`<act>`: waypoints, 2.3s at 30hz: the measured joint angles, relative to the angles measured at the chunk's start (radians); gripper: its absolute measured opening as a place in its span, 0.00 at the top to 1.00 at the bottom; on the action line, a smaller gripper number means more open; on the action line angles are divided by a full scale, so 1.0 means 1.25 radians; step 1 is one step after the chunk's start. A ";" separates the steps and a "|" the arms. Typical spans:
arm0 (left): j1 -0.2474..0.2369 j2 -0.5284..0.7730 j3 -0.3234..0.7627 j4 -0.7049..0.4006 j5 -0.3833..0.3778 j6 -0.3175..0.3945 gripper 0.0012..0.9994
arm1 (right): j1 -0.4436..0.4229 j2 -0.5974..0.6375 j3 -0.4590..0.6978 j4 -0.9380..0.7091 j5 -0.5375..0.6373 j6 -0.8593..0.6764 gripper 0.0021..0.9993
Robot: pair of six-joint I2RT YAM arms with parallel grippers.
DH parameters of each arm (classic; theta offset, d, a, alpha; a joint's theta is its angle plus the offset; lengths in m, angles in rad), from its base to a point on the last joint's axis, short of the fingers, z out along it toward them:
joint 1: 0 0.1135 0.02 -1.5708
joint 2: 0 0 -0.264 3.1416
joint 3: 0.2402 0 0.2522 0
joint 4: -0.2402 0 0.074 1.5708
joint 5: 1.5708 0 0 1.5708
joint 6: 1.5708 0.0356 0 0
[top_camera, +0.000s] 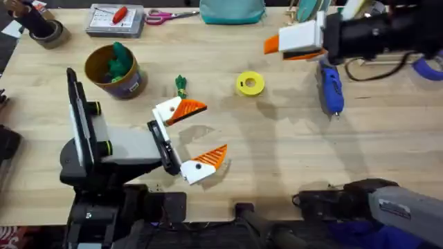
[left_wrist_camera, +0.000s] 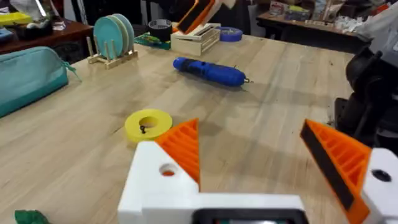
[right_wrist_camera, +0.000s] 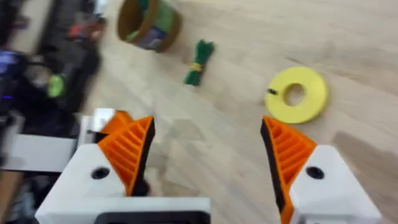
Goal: Pick up the gripper from the table and insert it into the empty holder that is missing its gripper. Then pick up a screw, insert it into the mounting hole, and use the screwdriver to tighten it. Finally, clean up the table by picking up the vegetable and placing it into the bucket.
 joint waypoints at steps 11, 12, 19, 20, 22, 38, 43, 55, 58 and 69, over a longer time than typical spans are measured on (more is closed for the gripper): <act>0.000 0.000 0.000 0.000 0.000 0.000 0.01 | 0.154 -0.090 0.007 -0.127 0.349 -0.057 0.00; 0.000 0.000 0.000 0.000 0.000 0.000 0.01 | 0.166 -0.090 0.007 -0.131 0.371 -0.056 0.00; 0.000 0.000 0.000 0.000 0.000 0.000 0.01 | 0.191 -0.095 -0.026 -0.130 0.479 -0.053 0.00; 0.000 0.000 0.000 0.000 0.000 0.000 0.01 | 0.190 -0.096 -0.032 -0.131 0.489 -0.053 0.00; 0.000 0.000 0.000 0.000 0.000 0.000 0.01 | 0.190 -0.095 -0.041 -0.131 0.503 -0.053 0.00; 0.000 0.000 0.000 0.000 0.000 0.000 0.01 | 0.197 -0.096 -0.077 -0.129 0.527 -0.070 0.00; 0.000 0.000 0.000 0.000 0.000 0.000 0.01 | 0.200 -0.095 -0.079 -0.128 0.529 -0.072 0.00; 0.000 0.000 0.000 0.000 0.000 0.000 0.01 | 0.262 -0.046 -0.082 -0.102 0.532 -0.075 0.00; 0.000 0.000 0.000 0.000 0.000 0.000 0.01 | 0.280 -0.018 -0.082 -0.083 0.546 -0.070 0.00; 0.000 0.000 0.000 0.000 0.000 0.000 0.01 | 0.330 0.068 -0.082 -0.044 0.593 -0.034 0.00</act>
